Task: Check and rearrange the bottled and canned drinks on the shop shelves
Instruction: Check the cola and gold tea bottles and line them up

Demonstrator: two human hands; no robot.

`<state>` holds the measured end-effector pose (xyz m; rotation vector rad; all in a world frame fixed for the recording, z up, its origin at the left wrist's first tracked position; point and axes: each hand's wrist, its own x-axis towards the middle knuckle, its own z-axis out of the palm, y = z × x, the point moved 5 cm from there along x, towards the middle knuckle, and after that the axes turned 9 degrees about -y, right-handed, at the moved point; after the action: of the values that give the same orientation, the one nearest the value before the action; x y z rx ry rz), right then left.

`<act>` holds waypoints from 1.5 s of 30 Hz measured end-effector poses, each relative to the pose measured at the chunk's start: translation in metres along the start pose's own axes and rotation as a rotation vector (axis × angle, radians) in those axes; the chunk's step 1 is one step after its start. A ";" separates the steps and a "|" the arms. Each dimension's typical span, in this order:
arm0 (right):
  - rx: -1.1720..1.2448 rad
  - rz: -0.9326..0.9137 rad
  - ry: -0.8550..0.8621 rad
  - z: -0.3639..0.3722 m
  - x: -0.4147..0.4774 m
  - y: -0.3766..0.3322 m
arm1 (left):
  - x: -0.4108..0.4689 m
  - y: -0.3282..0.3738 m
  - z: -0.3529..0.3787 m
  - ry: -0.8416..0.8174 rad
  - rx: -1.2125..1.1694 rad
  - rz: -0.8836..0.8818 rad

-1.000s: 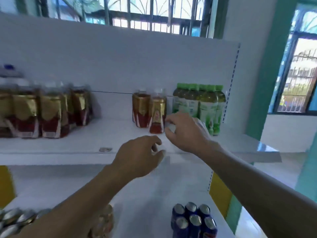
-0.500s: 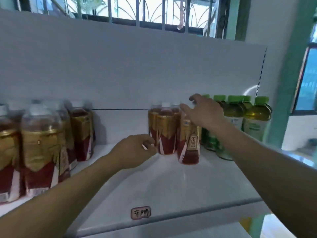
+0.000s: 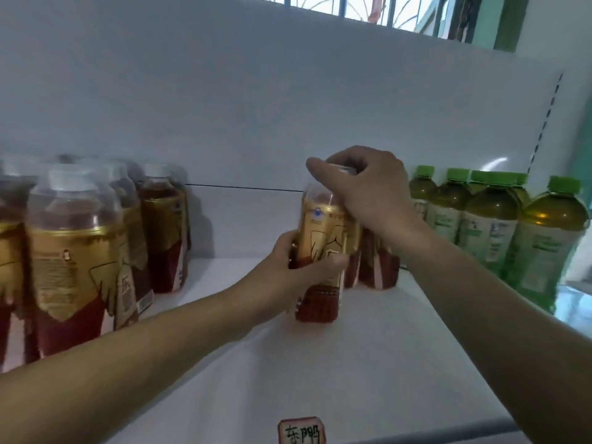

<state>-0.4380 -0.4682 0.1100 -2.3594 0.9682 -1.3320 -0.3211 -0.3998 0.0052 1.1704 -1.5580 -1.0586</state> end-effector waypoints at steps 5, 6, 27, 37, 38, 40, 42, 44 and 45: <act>0.230 -0.073 -0.145 0.049 -0.009 -0.011 | -0.013 -0.027 -0.027 0.115 -0.101 -0.008; 0.309 -0.084 -0.188 0.052 -0.012 -0.009 | -0.015 -0.029 -0.031 0.118 -0.084 0.005; 0.548 0.111 -0.361 0.064 -0.022 0.016 | -0.018 -0.024 -0.038 0.267 0.146 0.024; 0.410 -0.044 -0.253 0.054 -0.021 0.013 | -0.016 -0.019 -0.036 0.260 0.184 0.053; 0.410 -0.026 -0.276 0.056 -0.020 0.014 | -0.014 -0.018 -0.038 0.250 0.185 0.049; 0.507 0.011 -0.346 0.058 -0.020 0.013 | -0.014 -0.018 -0.043 0.208 0.152 0.043; 0.574 -0.007 -0.402 0.060 -0.019 0.011 | -0.018 -0.018 -0.046 0.171 0.110 0.060; 0.575 -0.049 -0.395 0.057 -0.020 0.012 | -0.020 -0.018 -0.042 0.143 0.114 0.068; 0.575 -0.066 -0.385 0.056 -0.022 0.011 | -0.021 -0.018 -0.039 0.140 0.126 0.060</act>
<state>-0.4040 -0.4664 0.0593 -2.0849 0.3375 -0.9516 -0.2767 -0.3876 -0.0060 1.2468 -1.5576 -0.8315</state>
